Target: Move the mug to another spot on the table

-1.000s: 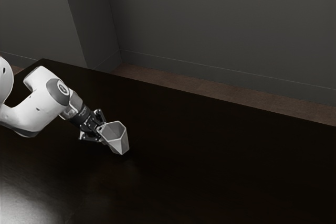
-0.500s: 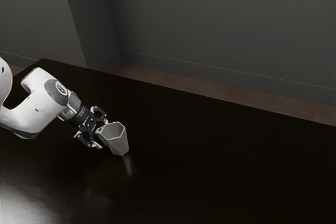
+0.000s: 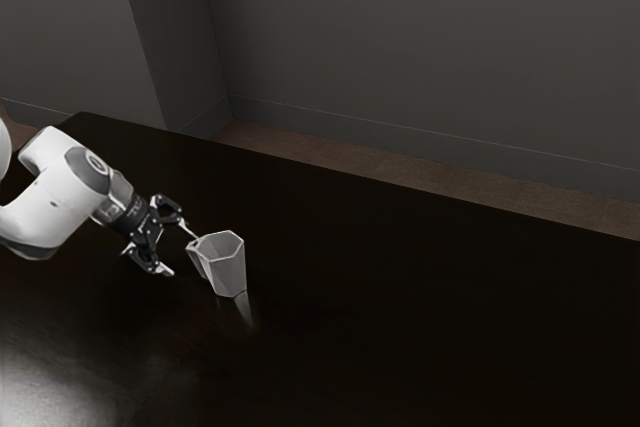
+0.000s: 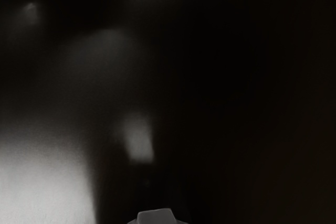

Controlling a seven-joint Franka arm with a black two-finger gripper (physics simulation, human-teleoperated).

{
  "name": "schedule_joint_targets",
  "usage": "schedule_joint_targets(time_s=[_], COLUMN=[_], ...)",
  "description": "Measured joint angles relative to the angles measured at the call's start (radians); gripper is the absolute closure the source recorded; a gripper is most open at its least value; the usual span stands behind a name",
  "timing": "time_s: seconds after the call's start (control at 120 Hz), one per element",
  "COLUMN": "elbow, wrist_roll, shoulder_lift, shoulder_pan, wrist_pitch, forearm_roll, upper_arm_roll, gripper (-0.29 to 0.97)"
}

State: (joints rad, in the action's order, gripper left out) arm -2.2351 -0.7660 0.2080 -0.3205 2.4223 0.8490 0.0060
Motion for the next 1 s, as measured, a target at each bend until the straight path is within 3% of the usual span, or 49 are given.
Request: schedule_joint_targets(time_s=[0.258, 0.533, 0.6, 0.683, 0.833, 1.0], elbow=[0.035, 0.057, 0.092, 0.182, 0.317, 0.43], wrist_roll=[0.011, 0.028, 0.031, 0.037, 0.09, 0.18], shoulder_lift=[0.004, -0.099, -0.115, -0.126, -0.14, -0.142], shoulder_pan=[-0.023, -0.013, -0.009, -0.008, 0.023, 0.073], wrist_pitch=[-0.03, -0.044, -0.065, -0.134, -0.272, -0.398], forearm_roll=[-0.018, -0.16, -0.238, -0.393, -0.609, -0.749], upper_arm_roll=[0.042, 0.047, 0.047, 0.045, 0.032, -0.007], gripper=[0.0, 0.0, 0.0, 0.0, 0.0, 0.0])
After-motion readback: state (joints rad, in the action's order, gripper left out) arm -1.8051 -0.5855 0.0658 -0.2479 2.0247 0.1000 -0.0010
